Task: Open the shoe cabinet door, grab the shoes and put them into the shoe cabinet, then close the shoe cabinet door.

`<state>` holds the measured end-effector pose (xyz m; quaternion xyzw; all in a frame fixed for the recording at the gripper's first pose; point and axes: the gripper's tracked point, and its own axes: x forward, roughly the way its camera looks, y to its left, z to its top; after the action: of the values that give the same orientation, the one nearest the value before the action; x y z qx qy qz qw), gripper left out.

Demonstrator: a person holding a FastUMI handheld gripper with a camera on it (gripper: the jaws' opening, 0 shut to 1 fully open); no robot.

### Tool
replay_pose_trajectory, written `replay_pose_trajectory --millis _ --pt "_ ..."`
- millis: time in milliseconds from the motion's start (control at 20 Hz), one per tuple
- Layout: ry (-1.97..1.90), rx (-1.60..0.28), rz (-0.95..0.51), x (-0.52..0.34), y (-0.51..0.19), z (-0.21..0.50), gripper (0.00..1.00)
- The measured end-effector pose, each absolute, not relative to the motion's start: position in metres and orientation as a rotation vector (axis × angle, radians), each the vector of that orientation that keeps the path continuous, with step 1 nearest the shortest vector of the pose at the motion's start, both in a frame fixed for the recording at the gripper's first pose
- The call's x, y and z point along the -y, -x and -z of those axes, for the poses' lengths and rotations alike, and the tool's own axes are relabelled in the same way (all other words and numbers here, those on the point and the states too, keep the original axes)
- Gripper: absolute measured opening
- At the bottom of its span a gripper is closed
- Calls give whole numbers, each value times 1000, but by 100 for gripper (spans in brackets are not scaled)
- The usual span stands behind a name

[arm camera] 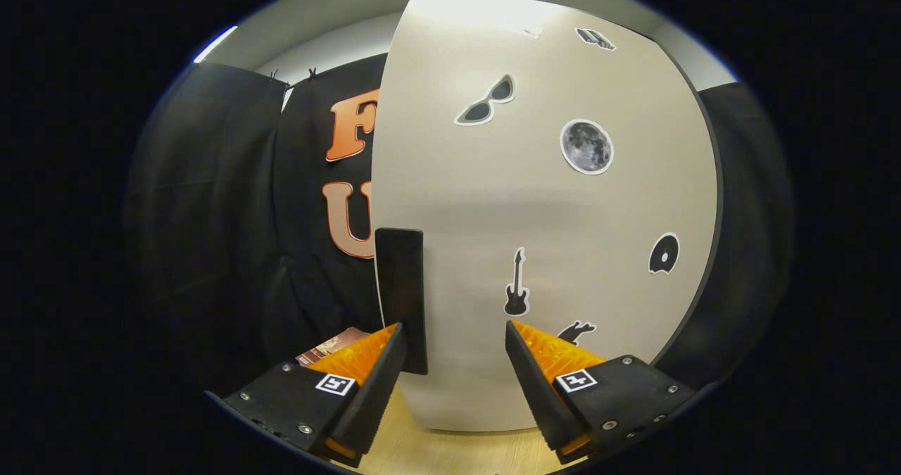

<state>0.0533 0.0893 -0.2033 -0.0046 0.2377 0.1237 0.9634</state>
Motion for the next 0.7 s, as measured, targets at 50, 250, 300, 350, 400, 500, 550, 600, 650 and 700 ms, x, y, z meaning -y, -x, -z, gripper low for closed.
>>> replay_pose_trajectory --millis 50,250,300,350,400,500,550,600,650,700 --pt "5 -471 -256 -89 -51 197 88" --pt "-11 -418 -253 -74 -33 155 89" --pt "-8 -404 -246 -68 -27 144 89" --pt "-3 -382 -242 -62 -21 132 89" --pt "4 -361 -232 -56 -15 121 90" --pt "14 -332 -196 -40 -4 102 91" --pt "16 -322 -178 -32 1 93 91" --pt "14 -316 -160 -26 5 87 92" --pt "9 -315 -144 -19 9 81 92" --pt "0 -315 -134 -14 14 76 92"
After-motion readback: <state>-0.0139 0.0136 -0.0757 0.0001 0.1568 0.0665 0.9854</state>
